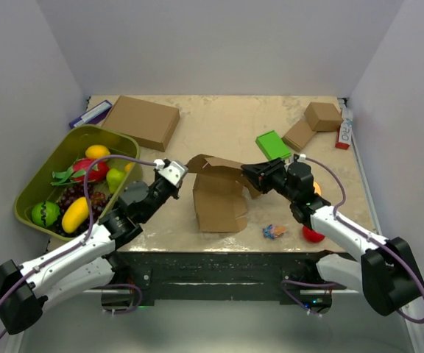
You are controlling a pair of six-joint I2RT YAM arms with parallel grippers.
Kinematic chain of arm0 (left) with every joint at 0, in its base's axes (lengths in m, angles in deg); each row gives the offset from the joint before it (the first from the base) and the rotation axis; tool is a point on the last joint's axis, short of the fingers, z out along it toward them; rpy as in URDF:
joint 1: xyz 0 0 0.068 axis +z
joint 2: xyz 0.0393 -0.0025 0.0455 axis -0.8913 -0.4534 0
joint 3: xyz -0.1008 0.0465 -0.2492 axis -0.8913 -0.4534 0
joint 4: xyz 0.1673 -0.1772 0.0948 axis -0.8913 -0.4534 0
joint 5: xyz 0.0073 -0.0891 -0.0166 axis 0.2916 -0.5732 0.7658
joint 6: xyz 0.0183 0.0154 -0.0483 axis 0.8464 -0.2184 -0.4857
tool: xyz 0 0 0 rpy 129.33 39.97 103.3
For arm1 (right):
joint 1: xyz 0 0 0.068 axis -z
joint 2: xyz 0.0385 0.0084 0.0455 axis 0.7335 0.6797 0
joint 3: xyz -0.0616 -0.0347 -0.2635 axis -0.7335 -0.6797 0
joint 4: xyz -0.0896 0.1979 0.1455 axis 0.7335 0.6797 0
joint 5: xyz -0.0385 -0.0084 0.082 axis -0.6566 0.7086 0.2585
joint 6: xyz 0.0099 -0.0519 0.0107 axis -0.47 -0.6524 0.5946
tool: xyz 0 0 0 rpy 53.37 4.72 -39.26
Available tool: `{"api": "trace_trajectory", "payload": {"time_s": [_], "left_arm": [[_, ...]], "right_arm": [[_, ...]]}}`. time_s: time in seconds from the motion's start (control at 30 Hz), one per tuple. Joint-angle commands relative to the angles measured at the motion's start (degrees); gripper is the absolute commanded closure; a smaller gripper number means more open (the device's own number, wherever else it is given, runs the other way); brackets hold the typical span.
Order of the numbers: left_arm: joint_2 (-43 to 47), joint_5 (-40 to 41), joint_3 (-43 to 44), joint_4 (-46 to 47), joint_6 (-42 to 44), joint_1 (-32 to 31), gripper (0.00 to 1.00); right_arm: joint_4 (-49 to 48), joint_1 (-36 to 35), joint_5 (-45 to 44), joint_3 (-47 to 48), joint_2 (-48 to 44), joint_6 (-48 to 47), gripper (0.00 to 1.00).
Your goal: Fold the paper box
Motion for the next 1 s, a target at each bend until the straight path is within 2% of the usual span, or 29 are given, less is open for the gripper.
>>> {"api": "trace_trajectory", "payload": {"time_s": [0.0,0.67,0.8,0.97], "left_arm": [[0.41,-1.04,0.72,5.12,-1.72,-0.29,1.0],[-0.11,-5.52,0.1,4.95,-2.51,-0.29,1.0],[-0.55,-5.52,0.1,4.95,-2.51,-0.2,1.0],[-0.64,-6.75,0.01,4.95,-2.68,-0.29,1.0]], "right_arm": [[-1.59,-0.4,-2.32,-0.72,2.34,-1.2,0.69],[-16.35,-0.4,-6.98,2.35,13.77,1.17,0.68],[-18.9,-0.4,-6.63,3.14,15.79,1.79,0.69],[-20.22,-0.4,-7.51,3.85,17.37,1.43,0.82]]}}
